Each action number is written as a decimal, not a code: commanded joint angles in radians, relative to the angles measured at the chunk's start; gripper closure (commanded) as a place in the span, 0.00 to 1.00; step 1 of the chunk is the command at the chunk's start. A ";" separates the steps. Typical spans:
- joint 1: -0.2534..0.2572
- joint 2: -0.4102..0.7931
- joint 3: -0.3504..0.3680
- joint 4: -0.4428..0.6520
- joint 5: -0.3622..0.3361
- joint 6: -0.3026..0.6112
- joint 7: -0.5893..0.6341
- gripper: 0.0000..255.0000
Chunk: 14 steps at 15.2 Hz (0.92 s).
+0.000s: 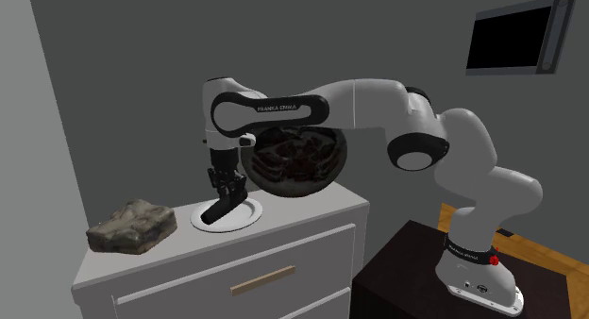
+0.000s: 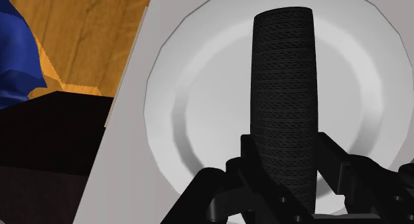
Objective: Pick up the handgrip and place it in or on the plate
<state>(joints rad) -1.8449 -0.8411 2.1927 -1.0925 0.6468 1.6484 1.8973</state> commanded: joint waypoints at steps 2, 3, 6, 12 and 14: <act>0.000 0.000 0.000 0.000 0.000 0.000 0.000 0.00; 0.000 0.000 0.000 0.000 0.000 0.000 0.000 0.00; 0.000 0.000 0.000 0.000 0.000 0.000 0.000 0.00; -0.072 -0.001 0.007 0.171 -0.004 -0.132 0.036 0.00; -0.072 -0.001 0.007 0.171 -0.004 -0.131 0.036 0.00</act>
<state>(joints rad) -1.9140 -0.8412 2.1993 -0.9265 0.6422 1.5201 1.9323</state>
